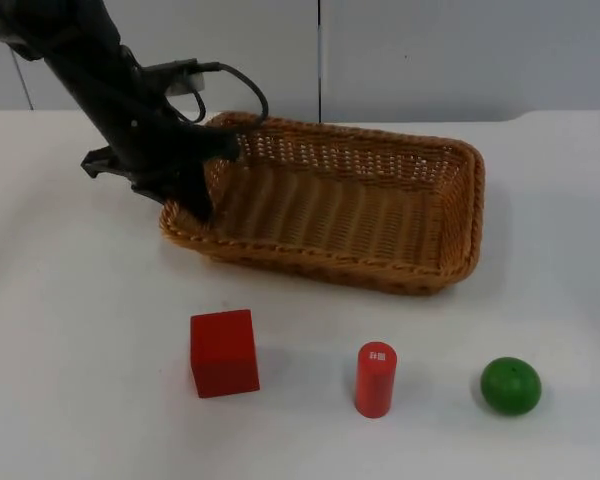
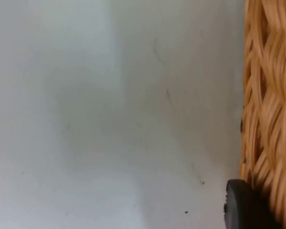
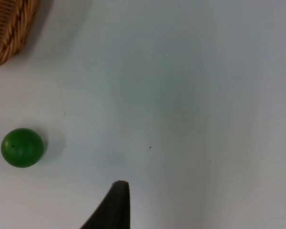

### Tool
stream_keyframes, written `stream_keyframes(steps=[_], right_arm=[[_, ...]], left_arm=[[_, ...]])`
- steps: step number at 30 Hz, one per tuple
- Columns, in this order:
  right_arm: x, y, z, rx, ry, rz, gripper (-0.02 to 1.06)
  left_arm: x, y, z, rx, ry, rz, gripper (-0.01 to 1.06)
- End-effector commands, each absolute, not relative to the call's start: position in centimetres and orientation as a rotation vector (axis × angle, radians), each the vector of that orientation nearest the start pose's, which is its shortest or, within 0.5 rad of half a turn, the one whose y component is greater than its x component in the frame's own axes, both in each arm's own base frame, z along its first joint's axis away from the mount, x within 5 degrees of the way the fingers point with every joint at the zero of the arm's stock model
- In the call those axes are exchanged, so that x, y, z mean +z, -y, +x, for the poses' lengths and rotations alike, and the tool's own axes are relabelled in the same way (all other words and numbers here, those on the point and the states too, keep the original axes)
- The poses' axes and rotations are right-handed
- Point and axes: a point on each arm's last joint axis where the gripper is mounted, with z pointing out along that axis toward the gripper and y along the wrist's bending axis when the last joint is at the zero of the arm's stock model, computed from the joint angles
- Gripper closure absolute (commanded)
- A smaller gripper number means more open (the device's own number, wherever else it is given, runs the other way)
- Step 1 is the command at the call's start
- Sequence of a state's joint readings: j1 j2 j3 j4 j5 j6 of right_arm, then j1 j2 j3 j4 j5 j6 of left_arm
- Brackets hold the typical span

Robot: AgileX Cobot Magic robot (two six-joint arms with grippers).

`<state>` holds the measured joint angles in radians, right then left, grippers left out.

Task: Pick up the basket with the left hand and place the object to the left of the red cylinder into the basket with the right hand.

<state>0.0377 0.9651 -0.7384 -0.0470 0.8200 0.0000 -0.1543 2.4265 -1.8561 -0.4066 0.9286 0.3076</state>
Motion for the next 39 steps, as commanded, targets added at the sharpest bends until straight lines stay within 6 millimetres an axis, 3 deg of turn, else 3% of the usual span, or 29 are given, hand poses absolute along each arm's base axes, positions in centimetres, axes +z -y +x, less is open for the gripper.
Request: stream_keyframes(steps=[1,7,11,15,18,19,23,24,29,30,39], right_arm=[[29.0,-0.3,17.4,-0.05,-2.52,-0.085,-0.01],[29.0,-0.2,17.4,-0.071,-2.517,-0.103,-0.01],[29.0,-0.1,17.4,-0.085,-2.516,-0.109,-0.01],[29.0,-0.1,17.4,-0.085,-2.519,-0.109,-0.01],[28.9,-0.1,17.4,-0.085,-2.526,-0.109,-0.01],[28.9,-0.1,17.4,-0.085,-2.526,-0.109,-0.01],[28.9,-0.1,17.3,-0.076,-2.531,-0.105,-0.01],[28.9,-0.1,17.3,-0.076,-2.531,-0.105,-0.01],[28.8,-0.2,17.2,-0.056,-2.547,-0.1,-0.01],[28.8,-0.2,17.2,-0.056,-2.547,-0.1,-0.01],[28.9,-0.9,17.2,0.04,-2.549,-0.1,-0.01]], left_arm=[[10.0,10.5,47.8,-0.477,-2.897,0.366,1.05],[10.4,10.7,47.8,-0.6,-2.896,0.218,1.05],[11.8,9.7,47.9,-0.726,-2.879,0.115,1.05],[15.0,7.6,47.5,-0.769,-2.874,0.073,1.05],[19.3,5.5,47.0,-0.772,-2.822,0.031,1.05],[19.3,5.5,47.0,-0.772,-2.822,0.031,1.05],[23.6,3.2,45.5,-0.771,-2.806,0.005,1.05],[23.6,3.2,45.5,-0.771,-2.806,0.005,1.05],[27.0,1.3,42.7,-0.764,-2.772,-0.069,1.05],[27.0,1.3,42.7,-0.764,-2.772,-0.069,1.05],[26.5,-1.7,34.8,-0.716,-2.672,-0.326,1.05]])
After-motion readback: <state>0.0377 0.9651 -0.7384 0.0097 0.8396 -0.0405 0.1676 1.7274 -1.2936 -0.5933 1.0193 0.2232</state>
